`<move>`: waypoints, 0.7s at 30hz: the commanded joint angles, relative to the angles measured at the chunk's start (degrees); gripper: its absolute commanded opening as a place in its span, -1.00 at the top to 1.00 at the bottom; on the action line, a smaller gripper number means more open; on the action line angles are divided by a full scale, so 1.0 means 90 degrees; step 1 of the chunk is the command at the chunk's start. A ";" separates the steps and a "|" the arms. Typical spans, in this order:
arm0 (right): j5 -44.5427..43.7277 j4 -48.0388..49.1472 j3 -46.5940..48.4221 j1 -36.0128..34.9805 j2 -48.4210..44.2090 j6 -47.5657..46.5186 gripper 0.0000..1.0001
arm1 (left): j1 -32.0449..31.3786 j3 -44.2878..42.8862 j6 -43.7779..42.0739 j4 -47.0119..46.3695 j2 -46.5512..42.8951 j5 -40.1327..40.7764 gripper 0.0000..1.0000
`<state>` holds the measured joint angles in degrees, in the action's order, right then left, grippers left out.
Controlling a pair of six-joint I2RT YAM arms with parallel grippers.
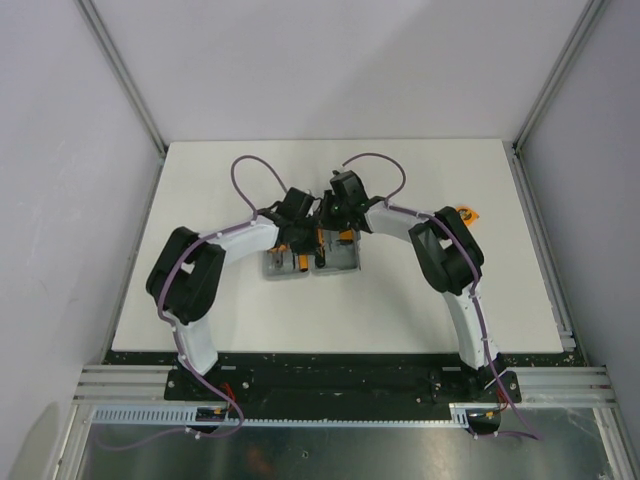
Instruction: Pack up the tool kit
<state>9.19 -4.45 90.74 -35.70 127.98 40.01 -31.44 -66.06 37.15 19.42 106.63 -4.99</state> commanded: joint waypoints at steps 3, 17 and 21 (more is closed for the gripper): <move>0.0304 -0.1078 -0.0385 -0.0076 0.0653 0.0062 0.70 | -0.0441 0.0781 -0.0133 0.1250 0.1636 0.1066 0.94; 0.0455 -0.1241 -0.0231 -0.0012 0.0591 0.0114 0.68 | -0.0727 0.0959 -0.0172 0.1521 0.2145 0.1173 0.96; 0.0439 -0.1355 -0.0145 0.0009 0.0604 0.0127 0.68 | -0.0753 0.1110 -0.0134 0.1531 0.2319 0.1134 0.99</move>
<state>11.20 -4.54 91.09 -34.44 128.49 41.45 -35.99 -66.63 38.20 14.55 108.62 1.23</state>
